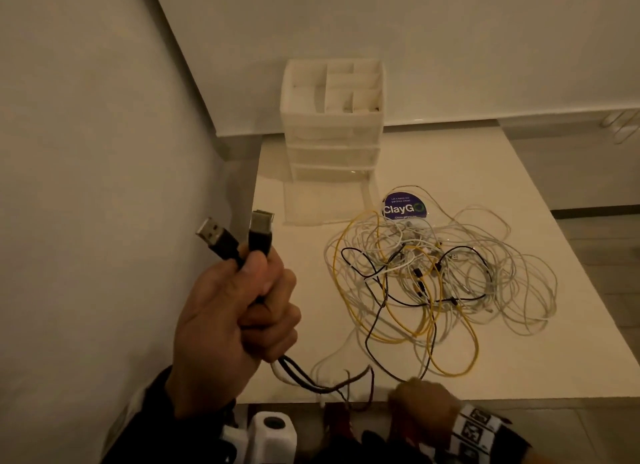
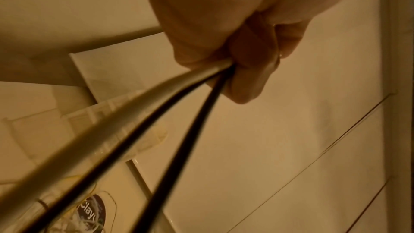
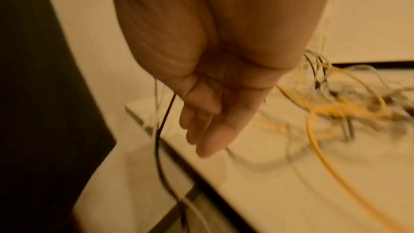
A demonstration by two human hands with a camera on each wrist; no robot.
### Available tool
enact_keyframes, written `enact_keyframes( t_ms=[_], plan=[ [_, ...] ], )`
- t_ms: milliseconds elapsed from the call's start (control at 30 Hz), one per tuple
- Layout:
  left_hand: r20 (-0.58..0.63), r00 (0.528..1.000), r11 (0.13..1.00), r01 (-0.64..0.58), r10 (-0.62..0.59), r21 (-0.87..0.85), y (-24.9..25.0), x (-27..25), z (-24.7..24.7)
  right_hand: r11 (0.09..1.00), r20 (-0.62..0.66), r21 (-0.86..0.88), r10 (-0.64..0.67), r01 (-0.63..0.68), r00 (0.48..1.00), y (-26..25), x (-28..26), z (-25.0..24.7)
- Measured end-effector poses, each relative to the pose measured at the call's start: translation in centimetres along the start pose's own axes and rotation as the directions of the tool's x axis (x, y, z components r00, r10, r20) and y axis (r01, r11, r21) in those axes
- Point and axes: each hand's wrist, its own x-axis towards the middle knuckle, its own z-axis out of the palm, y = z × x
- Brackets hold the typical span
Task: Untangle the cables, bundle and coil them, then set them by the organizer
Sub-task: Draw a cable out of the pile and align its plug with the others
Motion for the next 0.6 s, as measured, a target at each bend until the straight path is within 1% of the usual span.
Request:
enact_keyframes(
  t_ms=[33,67,100,133,200,267,333,400,433,500,533,567,600],
  plan=[
    [0.001,1.0,1.0,0.005,-0.005,-0.01,-0.1,-0.3,-0.1,1.0,-0.099,0.007,-0.01,0.011,0.995,-1.2,1.4,-2.7],
    [0.006,1.0,1.0,0.007,-0.007,-0.026,-0.2,-0.6,-0.2,0.997,-0.201,-0.014,-0.077,0.076,0.977,-1.5,1.7,-4.2],
    [0.017,1.0,0.999,0.008,-0.007,-0.053,-0.2,-0.9,-0.3,0.992,-0.296,-0.049,-0.129,0.12,0.946,-2.2,2.6,-5.6],
    [0.034,0.999,0.997,0.009,-0.006,-0.082,-0.3,-1.2,-0.4,0.985,-0.364,-0.071,-0.175,0.16,0.915,-2.7,3.8,-6.4],
    [0.064,0.998,0.99,0.008,0.001,-0.144,-0.3,-1.8,-0.5,0.955,-0.416,-0.176,-0.293,0.24,0.861,-4.3,6.4,-7.4],
    [0.063,0.998,0.986,0.0,0.01,-0.166,-0.3,-2.3,-0.4,0.898,-0.362,-0.316,-0.414,0.307,0.835,-6.8,9.2,-8.1],
    [0.058,0.998,0.985,-0.027,0.038,-0.168,-0.4,-2.7,-0.3,0.847,-0.235,-0.448,-0.422,0.287,0.876,-8.5,11.6,-7.3],
    [0.013,0.997,0.989,-0.068,0.07,-0.129,-0.5,-3.1,-0.1,0.805,-0.134,-0.541,-0.366,0.242,0.921,-9.2,13.1,-6.1],
    [-0.024,0.996,0.991,-0.088,0.086,-0.098,-0.5,-3.3,0.0,0.809,-0.115,-0.545,-0.331,0.219,0.936,-9.2,13.5,-5.6],
    [-0.092,0.988,0.99,-0.129,0.124,-0.053,-0.3,-3.6,0.2,0.859,-0.138,-0.478,-0.279,0.183,0.95,-8.8,13.5,-5.8],
    [-0.123,0.982,0.989,-0.147,0.142,-0.034,-0.3,-3.7,0.1,0.899,-0.149,-0.405,-0.247,0.168,0.958,-8.5,13.3,-6.2],
    [-0.147,0.977,0.987,-0.161,0.158,-0.012,-0.4,-3.8,0.0,0.946,-0.178,-0.281,-0.217,0.162,0.96,-7.9,13.0,-6.7],
    [-0.161,0.972,0.985,-0.175,0.174,0.01,-0.5,-3.7,-0.1,0.977,-0.242,-0.126,-0.197,0.171,0.95,-7.4,12.4,-7.5]
  ],
)
